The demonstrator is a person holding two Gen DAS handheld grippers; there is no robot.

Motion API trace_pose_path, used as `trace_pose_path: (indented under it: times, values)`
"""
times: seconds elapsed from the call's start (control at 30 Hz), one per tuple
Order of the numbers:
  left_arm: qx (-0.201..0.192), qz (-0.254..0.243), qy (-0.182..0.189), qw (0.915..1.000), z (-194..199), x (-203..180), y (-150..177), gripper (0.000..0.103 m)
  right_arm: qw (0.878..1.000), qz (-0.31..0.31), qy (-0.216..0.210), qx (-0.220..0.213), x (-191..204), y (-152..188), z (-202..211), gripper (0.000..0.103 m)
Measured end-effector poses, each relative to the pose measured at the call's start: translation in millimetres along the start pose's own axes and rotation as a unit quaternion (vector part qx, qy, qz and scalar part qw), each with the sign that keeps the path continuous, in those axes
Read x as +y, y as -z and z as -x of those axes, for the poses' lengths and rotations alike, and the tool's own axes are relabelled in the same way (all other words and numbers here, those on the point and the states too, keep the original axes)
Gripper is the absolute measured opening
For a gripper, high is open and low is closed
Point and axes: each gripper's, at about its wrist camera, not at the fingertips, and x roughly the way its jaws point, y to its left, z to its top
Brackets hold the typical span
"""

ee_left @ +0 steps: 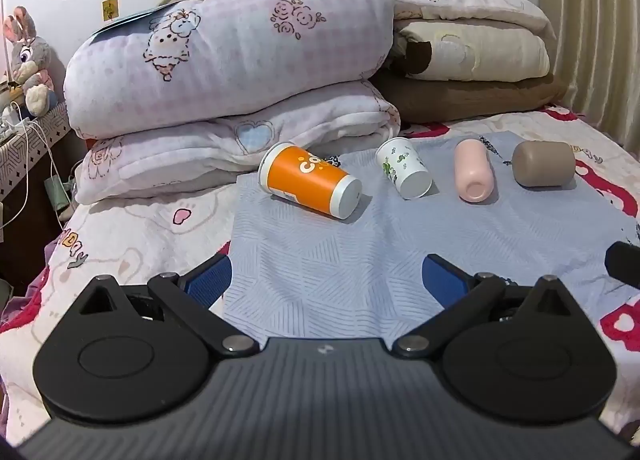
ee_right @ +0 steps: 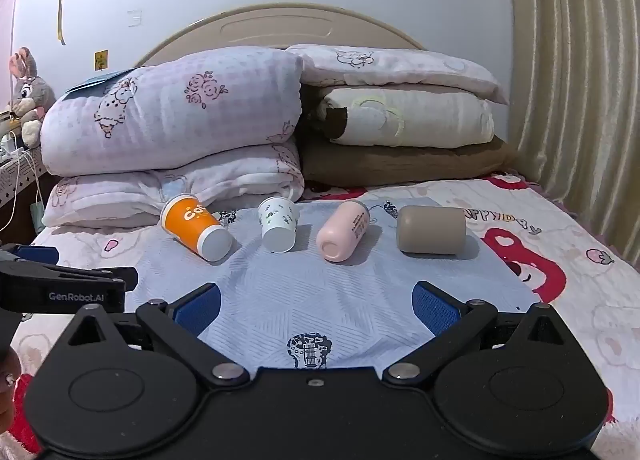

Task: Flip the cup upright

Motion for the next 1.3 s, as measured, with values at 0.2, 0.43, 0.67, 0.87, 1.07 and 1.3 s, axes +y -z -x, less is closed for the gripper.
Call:
trace_pose_path:
  times: [0.2,0.43,0.67,0.87,1.07,1.3]
  values:
    - [-0.014,0.007,-0.013,0.9998,5.1,3.0,0.7,0.103,1.0,0.003,0.001,-0.001,-0.3,-0.1,-0.4,0.103]
    - [-0.006,0.02,0.008,0.9997,8.4,6.7,1.2,0.103,1.0,0.002,0.005,0.0,-8.1,0.6,-1.9,0.103]
    - [-0.004,0.007,0.019,0.9998,11.9,-3.0,2.0,0.103,1.0,-0.001,0.016,-0.001,-7.2,0.5,-2.9,0.103]
    - [-0.003,-0.002,0.021,0.9998,13.5,-9.5,5.7,0.103,1.0,-0.006,0.019,-0.001,-8.7,1.3,-4.3,0.103]
    - [0.002,0.004,0.026,0.9997,12.9,-4.4,3.0,0.103,1.0,-0.013,0.024,-0.001,-11.3,1.4,-3.3,0.103]
    - [0.011,0.019,0.029,0.9993,8.9,0.6,3.4,0.103,0.999,-0.017,0.031,0.002,-12.1,0.2,-4.4,0.103]
